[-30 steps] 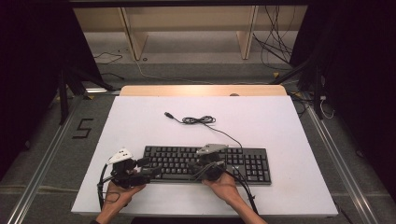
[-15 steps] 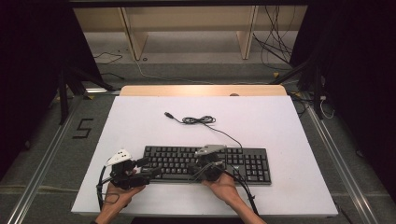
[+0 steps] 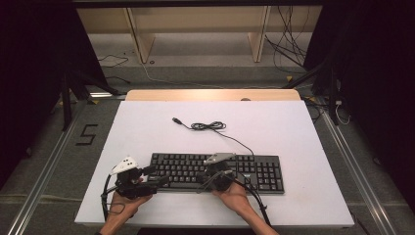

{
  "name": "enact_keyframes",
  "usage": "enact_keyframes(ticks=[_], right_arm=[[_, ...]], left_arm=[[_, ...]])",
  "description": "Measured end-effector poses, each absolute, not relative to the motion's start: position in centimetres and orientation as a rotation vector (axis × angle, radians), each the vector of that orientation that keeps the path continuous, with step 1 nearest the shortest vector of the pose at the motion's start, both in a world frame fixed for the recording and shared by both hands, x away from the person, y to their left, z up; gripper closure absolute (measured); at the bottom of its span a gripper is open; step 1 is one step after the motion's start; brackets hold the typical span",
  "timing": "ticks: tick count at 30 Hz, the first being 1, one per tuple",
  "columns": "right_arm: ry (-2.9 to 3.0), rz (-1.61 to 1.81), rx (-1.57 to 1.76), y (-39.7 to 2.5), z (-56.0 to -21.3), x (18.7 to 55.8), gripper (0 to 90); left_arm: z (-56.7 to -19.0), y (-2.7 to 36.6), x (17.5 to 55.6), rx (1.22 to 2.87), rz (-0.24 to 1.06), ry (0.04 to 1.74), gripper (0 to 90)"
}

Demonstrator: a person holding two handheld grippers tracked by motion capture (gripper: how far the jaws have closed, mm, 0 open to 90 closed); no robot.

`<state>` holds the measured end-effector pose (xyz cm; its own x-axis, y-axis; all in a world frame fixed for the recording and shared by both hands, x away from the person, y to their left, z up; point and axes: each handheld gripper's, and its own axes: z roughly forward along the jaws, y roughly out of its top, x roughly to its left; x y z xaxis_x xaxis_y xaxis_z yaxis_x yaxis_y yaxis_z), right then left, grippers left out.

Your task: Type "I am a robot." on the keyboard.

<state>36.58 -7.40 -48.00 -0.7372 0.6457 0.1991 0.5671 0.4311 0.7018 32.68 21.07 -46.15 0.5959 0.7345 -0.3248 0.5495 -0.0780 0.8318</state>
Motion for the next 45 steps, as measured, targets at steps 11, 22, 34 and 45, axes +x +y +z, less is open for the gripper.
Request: enact_keyframes(ticks=[11,22,34,45], right_arm=[[2.551,1.187,1.086,-7.2,-48.1,36.3,90.0],[2.514,1.340,1.122,-8.2,-47.0,36.3,74.2],[2.519,1.415,1.123,-8.6,-45.9,36.4,43.1],[2.536,1.449,1.084,-8.2,-45.6,35.7,39.7]], left_arm=[[-46.2,21.2,32.7,1.750,0.220,1.059,24.7],[-46.2,21.4,32.8,1.740,0.230,1.062,24.6],[-46.2,21.5,32.8,1.738,0.243,1.062,24.6],[-46.2,21.6,32.8,1.737,0.245,1.064,24.7]])
